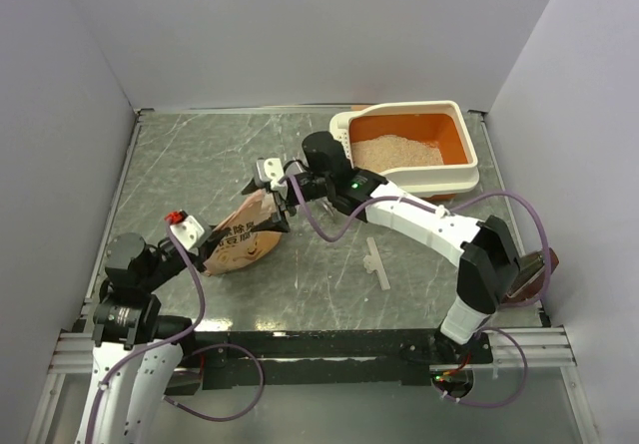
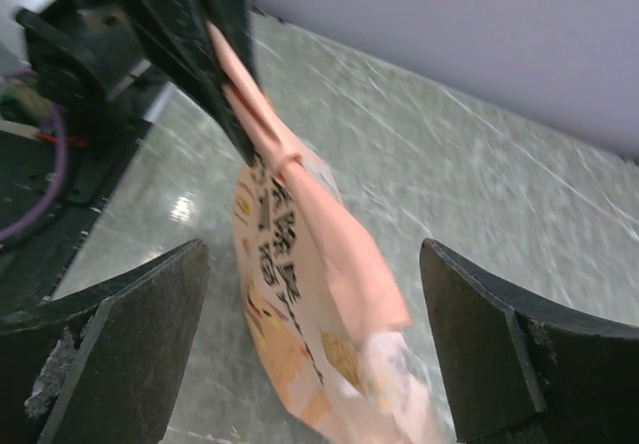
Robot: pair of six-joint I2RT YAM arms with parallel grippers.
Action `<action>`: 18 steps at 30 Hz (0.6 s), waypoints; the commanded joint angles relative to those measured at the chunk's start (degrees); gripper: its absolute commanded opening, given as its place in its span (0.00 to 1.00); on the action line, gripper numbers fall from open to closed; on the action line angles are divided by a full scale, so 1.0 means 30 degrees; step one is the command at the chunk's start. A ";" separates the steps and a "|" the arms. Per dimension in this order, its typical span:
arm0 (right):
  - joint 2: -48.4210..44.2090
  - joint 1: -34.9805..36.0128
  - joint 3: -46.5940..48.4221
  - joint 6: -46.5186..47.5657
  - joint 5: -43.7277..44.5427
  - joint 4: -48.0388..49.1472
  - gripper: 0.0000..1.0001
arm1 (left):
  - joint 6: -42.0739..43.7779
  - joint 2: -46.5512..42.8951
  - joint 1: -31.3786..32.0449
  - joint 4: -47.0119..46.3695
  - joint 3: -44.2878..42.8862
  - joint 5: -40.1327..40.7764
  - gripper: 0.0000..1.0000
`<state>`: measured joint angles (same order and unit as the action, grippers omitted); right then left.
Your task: Fill the litter box with clean litter
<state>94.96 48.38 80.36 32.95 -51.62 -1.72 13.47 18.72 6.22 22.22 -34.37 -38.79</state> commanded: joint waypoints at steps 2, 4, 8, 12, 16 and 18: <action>0.1100 -0.0072 0.1748 0.0382 -0.2718 -0.0743 0.68 | 0.0634 0.0643 0.0095 0.0500 -0.1784 -0.0812 0.01; 0.1481 -0.0072 0.1925 0.0384 -0.2308 -0.1098 0.29 | 0.1015 0.0995 0.0095 0.0883 -0.2340 -0.0725 0.03; 0.1687 -0.0101 0.1458 0.0529 -0.1663 -0.1185 0.00 | 0.1717 0.2194 0.0183 0.2723 -0.3686 -0.0052 0.08; 0.1249 -0.0101 0.0228 0.0120 -0.1165 0.0073 0.00 | 0.2829 0.4124 0.0680 0.4861 -0.5763 0.0565 0.37; 0.1131 -0.0072 0.0051 0.0295 -0.0901 -0.0306 0.00 | 0.3300 0.5826 0.1091 0.6565 -0.7933 0.0040 0.49; 0.1101 -0.0072 0.0080 0.0500 -0.0755 -0.0657 0.00 | 0.3419 0.6907 0.1353 0.7210 -0.9451 -0.0168 0.51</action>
<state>99.24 48.01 80.97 32.71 -53.74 -3.18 21.02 34.74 9.13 38.70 -55.05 -37.52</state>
